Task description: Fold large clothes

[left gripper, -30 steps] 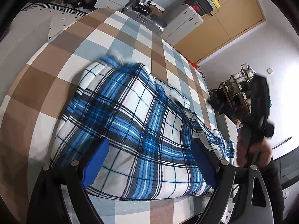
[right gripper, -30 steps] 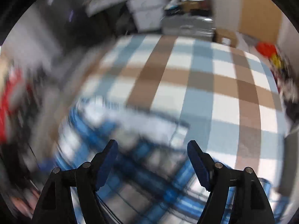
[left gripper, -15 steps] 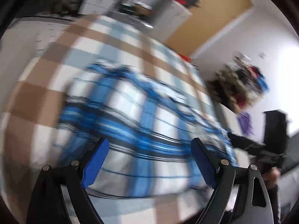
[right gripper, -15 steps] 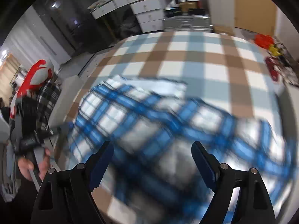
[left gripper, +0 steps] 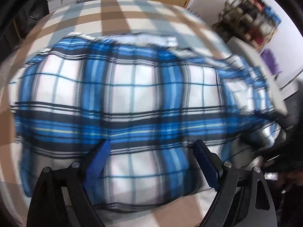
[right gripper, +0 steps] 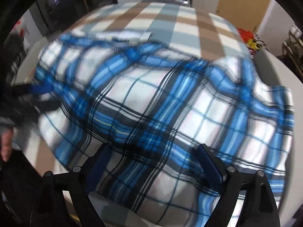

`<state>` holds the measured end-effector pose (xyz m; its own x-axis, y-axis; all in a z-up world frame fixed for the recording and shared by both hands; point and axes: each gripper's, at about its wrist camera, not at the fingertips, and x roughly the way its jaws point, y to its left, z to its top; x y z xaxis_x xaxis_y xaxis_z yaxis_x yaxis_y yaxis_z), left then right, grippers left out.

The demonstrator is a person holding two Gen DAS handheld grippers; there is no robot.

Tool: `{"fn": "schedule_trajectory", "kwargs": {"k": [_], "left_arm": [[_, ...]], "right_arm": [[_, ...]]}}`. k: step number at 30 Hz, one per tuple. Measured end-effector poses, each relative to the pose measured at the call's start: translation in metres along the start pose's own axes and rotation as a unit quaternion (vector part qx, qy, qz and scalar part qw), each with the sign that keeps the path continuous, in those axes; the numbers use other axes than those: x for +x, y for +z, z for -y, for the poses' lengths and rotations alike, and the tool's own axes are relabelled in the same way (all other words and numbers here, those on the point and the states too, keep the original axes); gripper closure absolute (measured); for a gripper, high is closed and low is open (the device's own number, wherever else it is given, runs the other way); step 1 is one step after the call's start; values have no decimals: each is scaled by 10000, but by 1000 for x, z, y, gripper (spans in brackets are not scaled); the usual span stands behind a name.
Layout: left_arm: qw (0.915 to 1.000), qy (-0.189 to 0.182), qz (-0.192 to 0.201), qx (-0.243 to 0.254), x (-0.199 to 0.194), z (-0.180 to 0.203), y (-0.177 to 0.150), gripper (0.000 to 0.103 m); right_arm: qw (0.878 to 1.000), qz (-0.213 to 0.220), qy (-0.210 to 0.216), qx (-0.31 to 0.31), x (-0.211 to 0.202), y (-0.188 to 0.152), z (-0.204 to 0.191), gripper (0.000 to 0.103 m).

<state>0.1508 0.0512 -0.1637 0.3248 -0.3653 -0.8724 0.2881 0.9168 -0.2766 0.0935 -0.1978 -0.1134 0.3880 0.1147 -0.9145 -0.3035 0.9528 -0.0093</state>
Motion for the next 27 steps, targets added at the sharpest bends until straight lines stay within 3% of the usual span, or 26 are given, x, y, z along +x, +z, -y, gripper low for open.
{"fn": "schedule_trajectory", "kwargs": {"k": [2, 4, 8, 10, 12, 14, 18, 20, 23, 25, 27], "left_arm": [[9997, 7, -124, -188, -10, -7, 2, 17], [9990, -19, -38, -438, -24, -12, 7, 17], [9978, -430, 149, -482, -32, 2, 19, 17], [9992, 68, -113, -373, -7, 5, 23, 17], [9987, 336, -268, -281, 13, -3, 29, 17], [9994, 314, -52, -140, 14, -6, 27, 16], [9988, 364, -222, -256, 7, -13, 27, 16], [9988, 198, -195, -403, -5, -13, 32, 16], [9979, -453, -222, -413, -11, -2, 44, 16], [9971, -586, -300, -381, -2, 5, 48, 16], [9977, -369, -339, -462, 16, 5, 53, 16]], "right_arm": [[9989, 428, 63, 163, -21, 6, 5, 10], [9976, 656, -134, 190, -34, 17, 7, 10], [9976, 252, -651, -25, -5, 34, 6, 11], [9954, -152, -941, -49, 21, 41, 12, 12], [9958, -456, -789, 44, 40, 42, 23, 6], [9959, -524, -734, 117, 41, 43, 33, 5], [9949, -356, -942, 80, 23, 48, 39, 12], [9974, 38, -665, 288, 0, 51, 40, 10], [9969, 295, 354, 632, -19, 50, 31, 10], [9923, 235, 916, 803, -13, 44, 21, 10], [9875, 245, 1191, 1002, -2, 32, 20, 10]]}}
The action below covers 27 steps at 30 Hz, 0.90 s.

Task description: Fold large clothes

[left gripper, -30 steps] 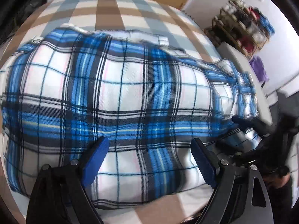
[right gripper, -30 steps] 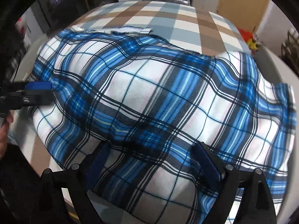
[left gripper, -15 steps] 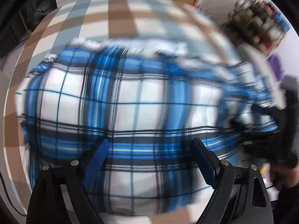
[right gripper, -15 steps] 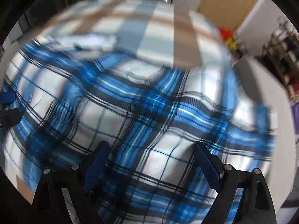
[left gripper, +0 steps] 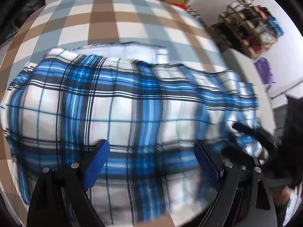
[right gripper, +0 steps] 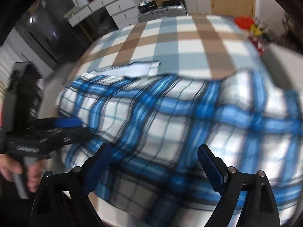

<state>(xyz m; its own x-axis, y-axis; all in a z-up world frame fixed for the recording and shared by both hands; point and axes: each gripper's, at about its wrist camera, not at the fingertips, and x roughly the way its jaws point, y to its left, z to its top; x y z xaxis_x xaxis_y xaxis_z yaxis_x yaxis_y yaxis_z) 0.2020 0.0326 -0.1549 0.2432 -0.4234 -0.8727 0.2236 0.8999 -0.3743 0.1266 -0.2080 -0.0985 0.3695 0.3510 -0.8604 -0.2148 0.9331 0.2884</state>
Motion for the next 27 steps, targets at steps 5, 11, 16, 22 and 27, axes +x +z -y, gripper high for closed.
{"fn": "schedule_trajectory", "kwargs": {"k": [5, 11, 16, 22, 27], "left_arm": [[9966, 409, 519, 484, 7, 14, -19, 9], [9905, 952, 839, 520, 1, 11, -43, 9], [9880, 969, 1042, 609, 2, 2, -44, 9], [9835, 996, 1174, 955, 6, 7, -47, 8], [9834, 1054, 1148, 924, 5, 10, -48, 8]], "right_arm": [[9994, 63, -249, -214, 19, -22, -4, 9], [9982, 350, -42, 489, -9, 6, 14, 11], [9955, 144, -840, -425, 7, 43, -13, 26], [9938, -615, -846, -381, 62, 62, -14, 39], [9909, -554, -1089, -574, 70, 67, -20, 40]]}}
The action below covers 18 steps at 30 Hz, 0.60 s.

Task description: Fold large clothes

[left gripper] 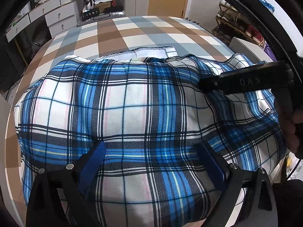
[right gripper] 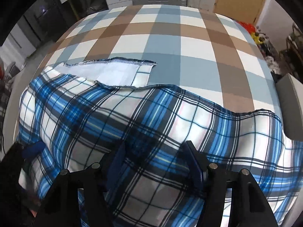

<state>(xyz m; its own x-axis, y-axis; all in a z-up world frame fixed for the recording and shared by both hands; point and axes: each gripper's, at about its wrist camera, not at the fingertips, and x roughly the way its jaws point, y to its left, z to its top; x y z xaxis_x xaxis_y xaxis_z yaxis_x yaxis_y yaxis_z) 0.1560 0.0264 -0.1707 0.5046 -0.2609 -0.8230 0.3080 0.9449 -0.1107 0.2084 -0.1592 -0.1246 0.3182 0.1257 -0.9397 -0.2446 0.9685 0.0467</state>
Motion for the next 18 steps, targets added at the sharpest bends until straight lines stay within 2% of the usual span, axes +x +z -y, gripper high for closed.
{"fn": "schedule_trajectory", "kwargs": {"k": [3, 5, 7, 10, 13, 16, 18], "left_arm": [[10000, 14, -15, 21, -2, 1, -1, 8], [10000, -13, -20, 37, -3, 0, -3, 8], [9999, -59, -46, 72, -4, -1, -3, 8], [9998, -137, -47, 121, -4, -3, -4, 8], [9998, -151, -32, 135, -4, -3, -5, 8], [9998, -122, -35, 167, -6, -2, -8, 8], [9997, -67, -44, 219, -10, -2, -9, 8]], "right_arm": [[9995, 25, 275, 169, -14, -2, 8, 44], [9976, 427, 480, 243, -43, -16, 12, 41], [9961, 705, 530, 48, -71, -41, 8, 41], [9944, 867, 592, -111, -88, -79, -4, 41], [9942, 921, 556, -32, -80, -108, -12, 42], [9965, 734, 387, 37, -49, -122, -12, 46], [9962, 758, 433, 71, -42, -123, -9, 46]]}}
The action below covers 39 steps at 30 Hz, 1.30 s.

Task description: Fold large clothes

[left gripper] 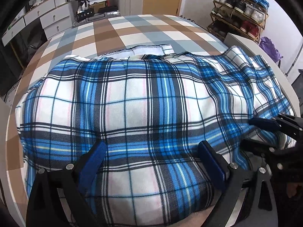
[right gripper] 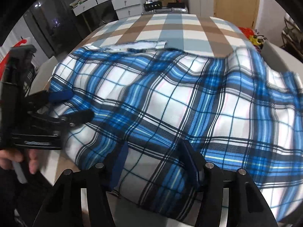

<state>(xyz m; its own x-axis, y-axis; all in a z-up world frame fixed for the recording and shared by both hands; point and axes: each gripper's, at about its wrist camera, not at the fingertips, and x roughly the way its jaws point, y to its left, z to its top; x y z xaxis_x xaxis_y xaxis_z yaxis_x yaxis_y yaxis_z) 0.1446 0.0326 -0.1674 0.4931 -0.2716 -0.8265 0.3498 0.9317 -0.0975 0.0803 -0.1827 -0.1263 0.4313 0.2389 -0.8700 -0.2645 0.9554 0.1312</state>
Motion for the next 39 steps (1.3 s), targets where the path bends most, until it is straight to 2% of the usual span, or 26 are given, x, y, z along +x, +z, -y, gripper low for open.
{"fn": "schedule_trajectory", "kwargs": {"k": [3, 5, 7, 8, 10, 11, 13, 15, 17, 19, 21, 23, 24, 27, 29, 30, 32, 34, 35, 36, 37, 39], "left_arm": [[9996, 13, 262, -133, -22, -1, -3, 8], [9977, -263, 627, 3, -42, 7, -8, 8], [9958, -367, 789, 279, -50, 20, -14, 8], [9961, -363, 737, 332, -48, 23, -15, 8], [9983, -316, 368, 319, -31, 27, -17, 8], [9991, -245, 161, 316, -21, 27, -18, 8], [9995, 12, -149, 290, -1, 25, -22, 6], [9995, 78, -131, 269, 1, 23, -20, 4], [9996, 81, -177, 188, 2, 20, -19, 2], [9994, 128, -231, 211, 2, 21, -17, 1], [9996, 12, -268, 114, -4, 18, -13, 1], [9998, -121, -126, -11, -13, 7, -5, 1], [9998, -91, 87, -122, -23, -3, 0, 1], [9983, 365, 303, -334, -31, -29, 9, 1], [9953, 711, 322, -578, -28, -51, 17, 1], [9946, 691, 337, -691, -28, -60, 22, 1], [9942, 365, 399, -932, -26, -74, 31, 1], [9933, 218, 49, -1134, -12, -87, 41, 1], [9922, 291, -170, -1197, -4, -89, 41, 1], [9895, 530, -355, -1295, 5, -94, 40, 1], [9874, 584, -506, -1381, 13, -97, 36, 1], [9870, 485, -511, -1441, 16, -101, 35, 1]], "right_arm": [[9999, -95, 41, 97, 2, 4, 2, 45], [9999, -14, 94, 36, 2, 2, 4, 46], [9987, 96, 369, 348, -3, 0, 15, 50], [9975, 159, 480, 486, -7, -2, 19, 56], [9918, 408, 873, 841, -26, -4, 35, 57], [9903, 532, 926, 892, -34, -5, 39, 57], [9901, 919, 642, 848, -60, -12, 46, 55], [9935, 941, 114, 630, -66, -18, 46, 55], [9954, 748, -406, 429, -59, -23, 45, 57], [9961, 253, -841, 123, -37, -27, 41, 59], [9938, 95, -1103, -143, -26, -29, 34, 59], [9928, 70, -1179, -196, -26, -29, 31, 59], [9932, 72, -1152, -158, -27, -30, 31, 59], [9939, 259, -1071, 37, -37, -28, 36, 59], [9876, 725, -1387, -137, -51, -29, 30, 58], [9850, 874, -1461, -277, -55, -29, 25, 57], [9862, 1067, -1200, -413, -61, -27, 18, 58], [9874, 1153, -944, -527, -62, -24, 10, 58], [9858, 1061, -1094, -709, -57, -24, 2, 58], [9818, 911, -1416, -880, -48, -25, -3, 58], [9780, 695, -1673, -1034, -37, -26, -7, 58], [9794, 398, -1635, -1117, -24, -29, -8, 60]]}}
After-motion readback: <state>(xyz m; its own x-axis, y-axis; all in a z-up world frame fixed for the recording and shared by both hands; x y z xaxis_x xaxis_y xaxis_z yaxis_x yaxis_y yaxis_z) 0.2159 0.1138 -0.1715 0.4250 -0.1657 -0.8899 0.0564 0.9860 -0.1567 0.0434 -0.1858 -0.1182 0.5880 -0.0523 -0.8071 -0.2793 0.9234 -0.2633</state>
